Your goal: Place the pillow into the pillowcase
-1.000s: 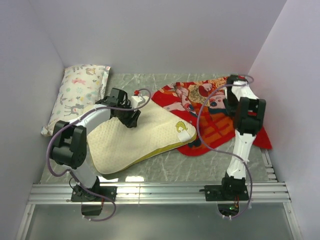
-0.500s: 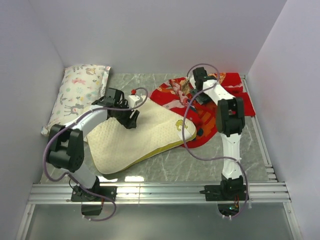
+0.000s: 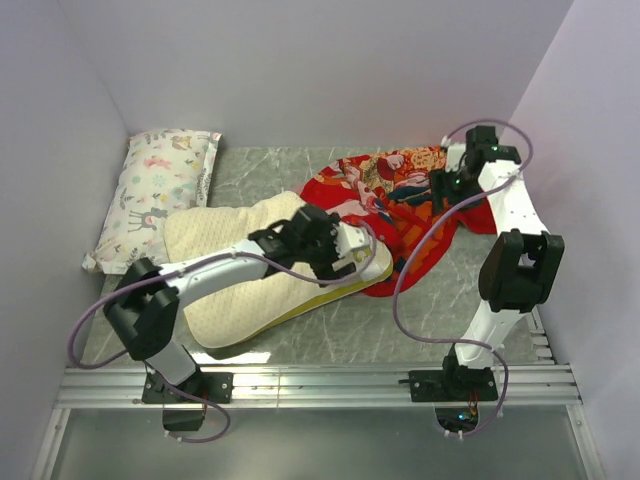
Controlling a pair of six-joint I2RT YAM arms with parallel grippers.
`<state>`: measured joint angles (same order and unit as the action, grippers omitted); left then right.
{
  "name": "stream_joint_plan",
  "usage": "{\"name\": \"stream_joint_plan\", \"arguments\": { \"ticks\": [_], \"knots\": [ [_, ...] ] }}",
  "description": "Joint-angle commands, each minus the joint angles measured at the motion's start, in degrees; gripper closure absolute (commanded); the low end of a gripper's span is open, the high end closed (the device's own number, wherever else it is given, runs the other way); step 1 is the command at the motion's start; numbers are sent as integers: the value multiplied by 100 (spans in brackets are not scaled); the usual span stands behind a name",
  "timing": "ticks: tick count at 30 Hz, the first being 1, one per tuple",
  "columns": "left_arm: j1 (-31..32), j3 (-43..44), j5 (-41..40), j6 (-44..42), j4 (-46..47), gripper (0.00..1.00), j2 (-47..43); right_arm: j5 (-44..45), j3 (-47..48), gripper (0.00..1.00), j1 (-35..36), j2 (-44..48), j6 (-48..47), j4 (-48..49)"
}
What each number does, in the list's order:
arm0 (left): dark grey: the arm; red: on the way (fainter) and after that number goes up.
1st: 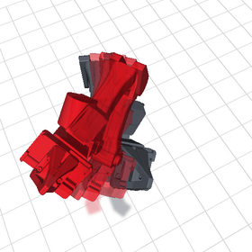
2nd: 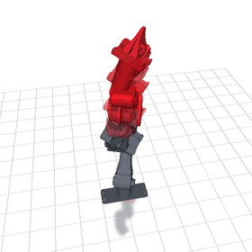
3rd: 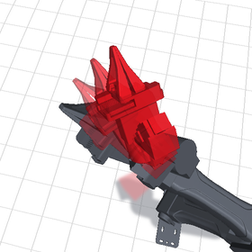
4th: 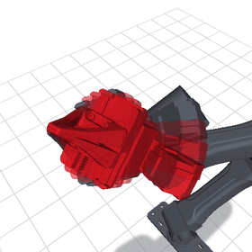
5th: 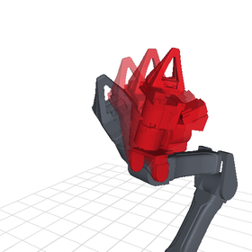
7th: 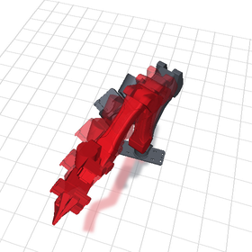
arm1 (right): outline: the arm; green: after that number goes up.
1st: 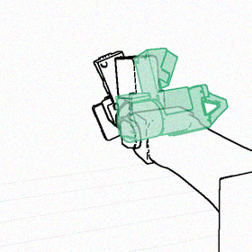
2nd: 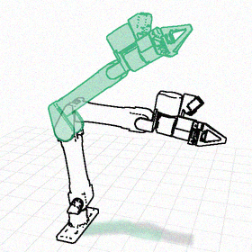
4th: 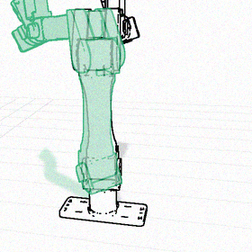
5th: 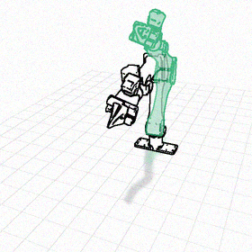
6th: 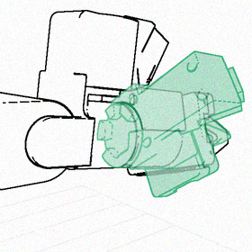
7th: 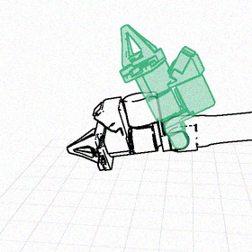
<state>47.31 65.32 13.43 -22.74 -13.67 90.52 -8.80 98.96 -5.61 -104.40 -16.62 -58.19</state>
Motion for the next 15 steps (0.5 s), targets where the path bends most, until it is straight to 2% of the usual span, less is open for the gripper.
{"name": "stream_joint_plan", "arguments": {
  "ticks": [1, 2, 4, 5, 7, 9, 15],
  "knots": [
    [566, 183, -1016, 112, 655, 1, 281, -1543, -691, 23, 33, 77, 493, -711],
    [673, 183, -1296, 156, 777, 1, 360, -1677, -815, 23, 7, 130, 519, -693],
    [954, 244, -1326, 323, 805, 1, 614, -1870, -1140, 23, -19, 279, 598, -606],
    [1051, 236, -1778, 349, 918, 1, 712, -1941, -1229, 23, -37, 332, 642, -510],
    [1288, 157, -2124, 367, 1137, 1, 940, -2090, -1370, 22, -72, 385, 678, -456],
    [1386, 69, -2459, 419, 1497, 1, 1063, -2292, -1414, 21, -125, 359, 730, -447],
    [1483, 147, -3433, 324, 1815, 1, 2038, -2600, -1388, 20, -292, 315, 853, -447]
  ]
}}
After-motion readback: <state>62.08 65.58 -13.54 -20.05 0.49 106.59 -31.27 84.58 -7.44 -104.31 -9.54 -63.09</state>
